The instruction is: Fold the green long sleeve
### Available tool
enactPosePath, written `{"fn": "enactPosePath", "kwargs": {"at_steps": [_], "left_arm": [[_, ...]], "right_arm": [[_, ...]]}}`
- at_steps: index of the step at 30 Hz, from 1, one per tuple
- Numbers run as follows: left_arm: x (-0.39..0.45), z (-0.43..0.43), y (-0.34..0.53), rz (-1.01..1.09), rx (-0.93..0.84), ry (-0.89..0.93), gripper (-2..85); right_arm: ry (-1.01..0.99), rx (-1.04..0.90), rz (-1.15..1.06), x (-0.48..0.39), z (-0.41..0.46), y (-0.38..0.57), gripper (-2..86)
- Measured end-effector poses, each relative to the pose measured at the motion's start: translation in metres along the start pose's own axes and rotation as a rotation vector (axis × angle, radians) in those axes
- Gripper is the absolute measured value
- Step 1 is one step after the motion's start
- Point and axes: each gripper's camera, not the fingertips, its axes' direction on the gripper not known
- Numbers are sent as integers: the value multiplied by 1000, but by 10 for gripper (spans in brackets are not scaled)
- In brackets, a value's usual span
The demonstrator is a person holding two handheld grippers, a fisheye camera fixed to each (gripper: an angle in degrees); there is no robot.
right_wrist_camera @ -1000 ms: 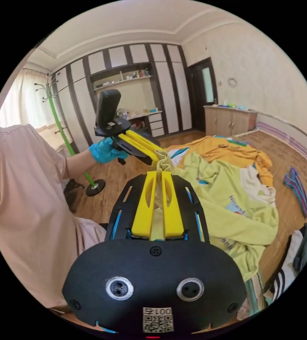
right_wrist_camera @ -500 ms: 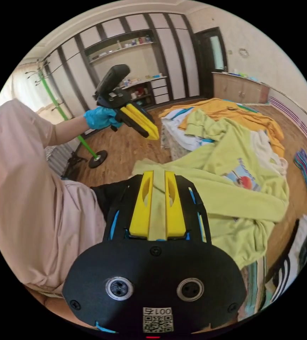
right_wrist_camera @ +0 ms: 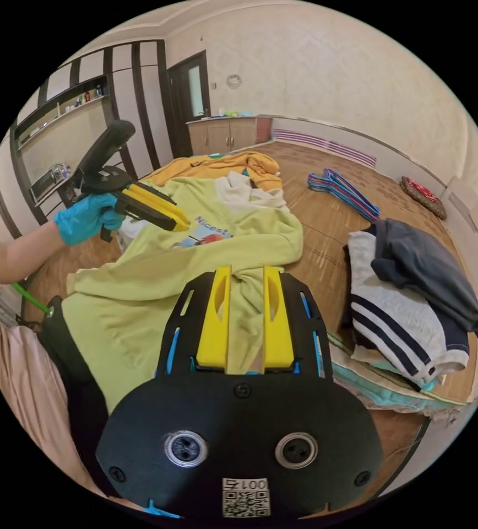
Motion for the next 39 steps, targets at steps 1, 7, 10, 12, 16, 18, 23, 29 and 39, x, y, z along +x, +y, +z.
{"fn": "enactPosePath", "kwargs": {"at_steps": [1, 7, 10, 12, 16, 18, 23, 29, 39], "left_arm": [[-3, 12, -17, -17, -2, -11, 23], [-15, 68, -86, -46, -18, -34, 39], [-24, 96, -112, -71, -57, -68, 50], [-29, 110, -122, -95, -87, -111, 53], [-36, 125, -129, -175, -88, -115, 49], [-38, 131, -129, -194, -90, -108, 42], [-48, 147, -138, -205, -88, -55, 9], [-57, 148, -157, -191, -56, -15, -9], [-59, 130, -204, -109, -10, -66, -13]], "right_arm": [[17, -11, 0, 9, 8, 0, 86], [-22, -45, -47, 52, 46, -9, 91], [-27, -44, -94, 68, 64, -16, 96], [-15, -60, -144, 73, 74, -20, 103], [-11, -76, -293, 75, 94, -28, 115], [-32, -76, -338, 75, 102, -31, 113], [-61, -101, -374, 82, 120, -36, 77], [-8, -85, -306, 99, 107, -31, 13], [216, 73, -146, 120, 44, -8, 6]]}}
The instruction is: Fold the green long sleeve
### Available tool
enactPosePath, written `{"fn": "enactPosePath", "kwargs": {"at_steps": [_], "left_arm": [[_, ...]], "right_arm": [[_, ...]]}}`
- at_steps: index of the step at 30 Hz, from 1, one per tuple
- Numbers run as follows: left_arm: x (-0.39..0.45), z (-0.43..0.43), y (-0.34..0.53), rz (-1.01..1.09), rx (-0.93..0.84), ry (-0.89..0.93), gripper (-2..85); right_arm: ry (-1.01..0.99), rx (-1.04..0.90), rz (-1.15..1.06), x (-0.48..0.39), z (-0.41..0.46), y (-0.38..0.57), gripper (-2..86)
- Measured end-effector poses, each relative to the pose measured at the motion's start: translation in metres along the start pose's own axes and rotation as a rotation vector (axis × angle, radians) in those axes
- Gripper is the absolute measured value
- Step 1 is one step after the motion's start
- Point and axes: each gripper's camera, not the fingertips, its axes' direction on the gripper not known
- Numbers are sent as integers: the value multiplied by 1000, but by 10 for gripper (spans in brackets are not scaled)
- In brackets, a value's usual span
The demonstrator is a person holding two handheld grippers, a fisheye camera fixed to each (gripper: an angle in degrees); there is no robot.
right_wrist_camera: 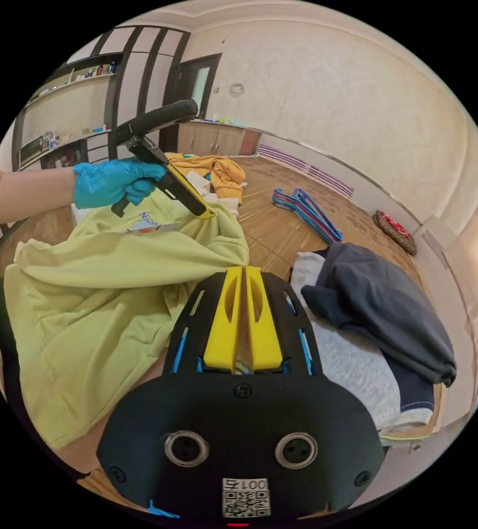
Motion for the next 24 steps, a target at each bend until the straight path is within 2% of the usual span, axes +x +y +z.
{"fn": "enactPosePath", "kwargs": {"at_steps": [3, 7, 11, 15, 17, 20, 22, 24], "left_arm": [[-9, 4, -8, -13, -10, -9, -12], [-23, 13, -2, -43, -38, 72, -3], [-27, 11, 13, -30, -39, 139, 16], [-10, 9, 29, 66, -50, 229, 36], [2, 10, 36, 120, -66, 248, 42], [15, 14, 48, 173, -99, 234, 48], [18, 17, 59, 187, -125, 230, 39], [16, 14, 67, 185, -130, 226, 12]], "right_arm": [[35, -68, 32, 8, 14, 4, 8], [-52, -123, 153, 28, 31, 8, 19], [-118, -67, 107, 31, 28, 10, 59], [-169, -135, 75, 37, 42, 9, 108], [-184, -152, 66, 38, 50, 7, 108], [-215, -152, 79, 42, 61, 0, 63], [-282, -135, 107, 46, 63, -8, 30], [-268, -99, 120, 48, 58, -15, 21]]}}
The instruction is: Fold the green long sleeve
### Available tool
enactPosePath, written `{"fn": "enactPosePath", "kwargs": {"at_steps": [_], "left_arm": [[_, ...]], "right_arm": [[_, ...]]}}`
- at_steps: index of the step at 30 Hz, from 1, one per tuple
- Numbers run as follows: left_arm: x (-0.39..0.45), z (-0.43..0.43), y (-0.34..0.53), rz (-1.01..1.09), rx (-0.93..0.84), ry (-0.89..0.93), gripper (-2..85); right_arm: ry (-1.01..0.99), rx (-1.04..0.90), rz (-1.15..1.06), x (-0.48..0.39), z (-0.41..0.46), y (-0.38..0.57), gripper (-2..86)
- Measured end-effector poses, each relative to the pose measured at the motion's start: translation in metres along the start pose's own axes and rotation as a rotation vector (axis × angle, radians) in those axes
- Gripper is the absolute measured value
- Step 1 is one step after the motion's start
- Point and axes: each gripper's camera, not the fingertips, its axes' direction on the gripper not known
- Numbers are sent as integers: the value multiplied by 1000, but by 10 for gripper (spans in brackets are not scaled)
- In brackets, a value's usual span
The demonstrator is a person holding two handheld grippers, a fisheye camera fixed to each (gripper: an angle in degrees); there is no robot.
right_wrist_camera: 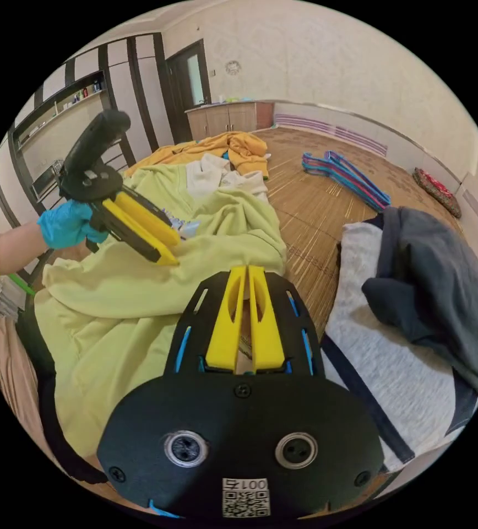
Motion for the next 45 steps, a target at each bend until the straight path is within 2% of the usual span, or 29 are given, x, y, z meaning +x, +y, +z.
{"fn": "enactPosePath", "kwargs": {"at_steps": [3, 11, 20, 24, 28, 31, 34, 36, 40, 45], "left_arm": [[1, -14, 16, -8, 37, -17, -6], [-13, -57, 64, -144, 132, -143, -9], [-2, -82, 114, -176, 165, -144, 4], [29, -85, 132, -92, 169, -39, 22], [61, -73, 140, -19, 88, -68, 32], [74, -65, 141, -15, 71, -72, 39], [84, -55, 139, -38, 69, -20, 47], [93, -51, 137, -54, 73, -56, 49], [112, -46, 137, -86, 93, -198, 59], [131, -68, 140, -61, 121, -116, 91]], "right_arm": [[9, 93, 10, -1, -16, -10, 15], [16, 54, 38, 5, -29, -35, 27], [18, -151, 16, -10, 23, -35, 102], [128, -150, 51, -16, 54, -46, 80], [217, -26, 115, -21, 52, -66, 33], [182, 74, 142, -17, 39, -81, 21], [135, 100, 130, -9, 33, -98, 13], [98, 105, 89, -7, 31, -111, 10], [68, 61, 11, -6, 38, -140, 7], [89, -3, -45, -9, 61, -161, 6]]}}
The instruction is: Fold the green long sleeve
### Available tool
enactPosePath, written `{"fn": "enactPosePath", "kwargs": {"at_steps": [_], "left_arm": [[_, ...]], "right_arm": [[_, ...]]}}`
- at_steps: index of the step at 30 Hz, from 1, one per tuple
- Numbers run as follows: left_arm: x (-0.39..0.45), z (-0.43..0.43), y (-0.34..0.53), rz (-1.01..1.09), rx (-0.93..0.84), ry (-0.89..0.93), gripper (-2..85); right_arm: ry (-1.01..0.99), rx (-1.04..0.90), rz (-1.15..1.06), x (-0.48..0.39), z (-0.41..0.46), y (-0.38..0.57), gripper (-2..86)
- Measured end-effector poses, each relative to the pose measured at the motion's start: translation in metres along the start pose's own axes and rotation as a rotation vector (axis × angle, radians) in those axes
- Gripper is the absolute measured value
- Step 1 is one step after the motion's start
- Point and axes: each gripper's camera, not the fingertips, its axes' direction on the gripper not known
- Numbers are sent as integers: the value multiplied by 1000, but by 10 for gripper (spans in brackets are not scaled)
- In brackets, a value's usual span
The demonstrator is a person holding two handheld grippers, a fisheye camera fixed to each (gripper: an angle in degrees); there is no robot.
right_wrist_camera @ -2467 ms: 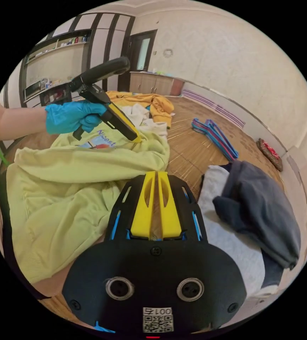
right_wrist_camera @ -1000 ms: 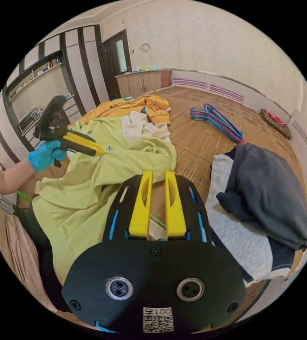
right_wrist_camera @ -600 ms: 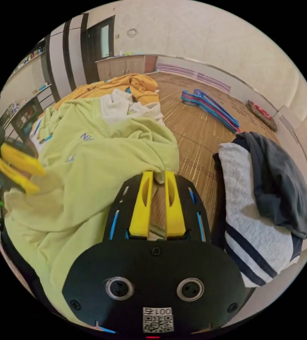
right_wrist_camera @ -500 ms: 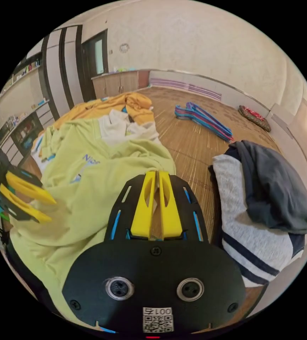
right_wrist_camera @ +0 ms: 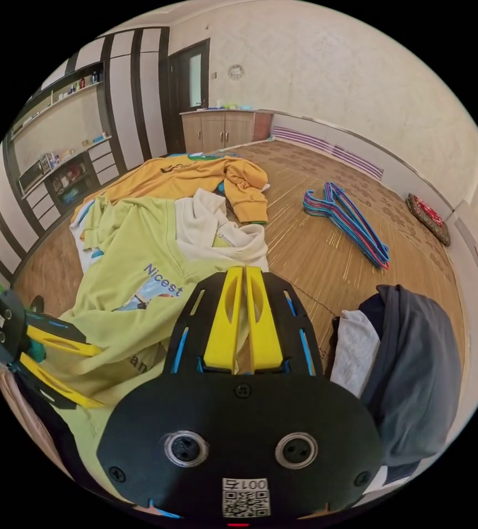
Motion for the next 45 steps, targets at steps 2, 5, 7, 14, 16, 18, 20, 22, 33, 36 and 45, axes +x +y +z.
{"fn": "enactPosePath", "kwargs": {"at_steps": [2, 5, 7, 14, 16, 18, 20, 22, 33, 36, 45], "left_arm": [[6, -5, 1, 20, -14, -39, 90], [10, 6, 5, 25, -106, -120, 68], [7, 9, 12, -4, -157, -191, 26], [-7, -31, 28, -59, -151, -401, -14], [-19, -49, 26, -50, -148, -474, -15], [-34, -59, 23, -55, -152, -501, -14], [-52, -63, 21, -71, -156, -500, -14], [-79, -58, 22, -112, -176, -485, -12], [-126, -36, 79, -249, -209, -416, 1], [-133, -40, 93, -281, -184, -398, 9], [-165, -45, 89, -368, -138, -329, 5]], "right_arm": [[-17, 6, 3, 0, 5, -6, 6], [-34, 12, 15, 2, 14, -15, 7], [-39, 3, 27, 6, 21, -18, 7], [-78, 9, 47, 18, 28, -22, 9], [-91, 12, 57, 21, 33, -26, 10], [-91, 5, 57, 21, 39, -31, 11], [-71, -19, 52, 19, 47, -35, 14], [-29, -60, 46, 17, 61, -39, 18], [-22, -99, 143, 39, 67, -20, 58], [15, -97, 175, 46, 57, -5, 55], [8, -154, 90, 37, 59, 3, 22]]}}
